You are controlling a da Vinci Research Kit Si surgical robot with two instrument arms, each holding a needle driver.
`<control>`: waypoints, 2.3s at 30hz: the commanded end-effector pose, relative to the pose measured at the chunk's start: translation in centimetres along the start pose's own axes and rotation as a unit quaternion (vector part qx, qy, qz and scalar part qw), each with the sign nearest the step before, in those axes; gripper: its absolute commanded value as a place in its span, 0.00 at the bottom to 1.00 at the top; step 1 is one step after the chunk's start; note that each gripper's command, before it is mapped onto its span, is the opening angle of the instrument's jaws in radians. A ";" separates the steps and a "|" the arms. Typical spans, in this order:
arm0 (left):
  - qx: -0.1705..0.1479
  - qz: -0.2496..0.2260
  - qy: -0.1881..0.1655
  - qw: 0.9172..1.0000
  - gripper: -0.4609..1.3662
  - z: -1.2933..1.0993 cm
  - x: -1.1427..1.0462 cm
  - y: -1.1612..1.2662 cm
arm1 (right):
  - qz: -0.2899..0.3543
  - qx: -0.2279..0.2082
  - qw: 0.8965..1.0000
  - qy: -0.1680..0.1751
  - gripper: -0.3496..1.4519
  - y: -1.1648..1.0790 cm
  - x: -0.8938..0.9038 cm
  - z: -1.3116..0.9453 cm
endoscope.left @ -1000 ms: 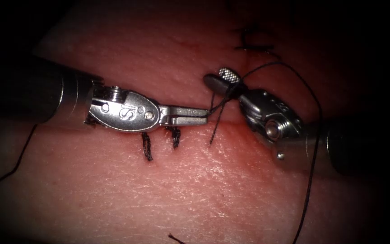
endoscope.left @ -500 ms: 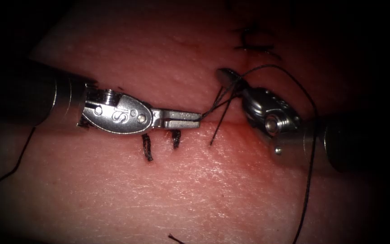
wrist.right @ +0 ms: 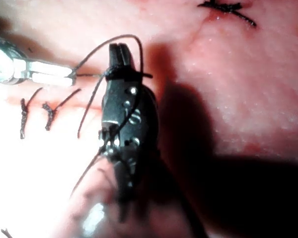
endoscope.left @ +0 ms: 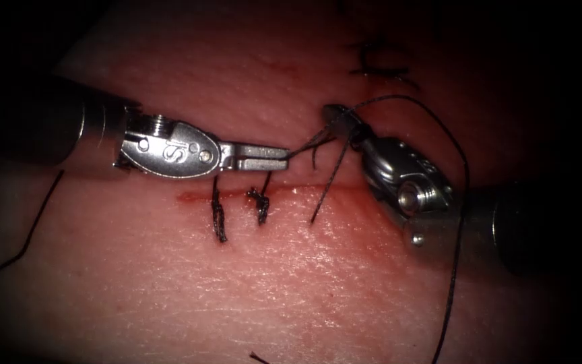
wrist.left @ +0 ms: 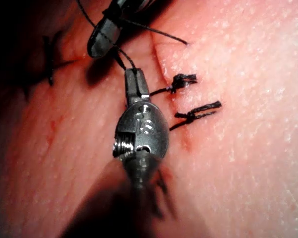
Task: Wound Closure
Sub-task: Tension the knot by pulling down with the right tool and up with the left
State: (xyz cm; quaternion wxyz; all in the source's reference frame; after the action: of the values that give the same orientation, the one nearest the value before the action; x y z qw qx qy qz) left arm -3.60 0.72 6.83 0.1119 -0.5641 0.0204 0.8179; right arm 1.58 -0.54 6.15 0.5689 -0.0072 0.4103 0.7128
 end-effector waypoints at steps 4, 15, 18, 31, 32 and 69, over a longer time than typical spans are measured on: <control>0.001 -0.004 -0.004 1.000 0.06 0.08 -0.04 -0.13 | -0.013 0.009 1.000 -0.002 0.00 -0.08 -0.05 -0.16; 0.012 -0.007 -0.008 1.000 0.06 0.32 0.03 -0.44 | -0.032 0.022 0.999 -0.017 0.00 -0.19 -0.32 -0.53; 0.014 0.001 -0.008 1.000 0.06 0.37 0.06 -0.56 | -0.038 0.024 0.999 -0.022 0.00 -0.20 -0.42 -0.58; 0.048 0.033 0.003 0.998 0.06 0.65 0.08 -1.32 | -0.059 0.035 0.997 -0.028 0.00 -0.41 -0.59 -0.74; 0.049 0.033 0.002 0.998 0.06 0.67 0.07 -1.34 | -0.059 0.035 0.997 -0.028 0.00 -0.41 -0.60 -0.75; 0.096 0.050 0.003 0.994 0.06 1.13 -0.36 -2.12 | 0.051 0.129 0.956 -0.258 0.00 -0.83 -1.04 -1.52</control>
State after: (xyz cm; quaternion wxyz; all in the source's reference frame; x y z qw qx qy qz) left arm -4.09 2.94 7.79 0.1240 -0.5520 0.1283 0.8145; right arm 1.94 -2.29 5.15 0.6146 0.2728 0.3363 0.6594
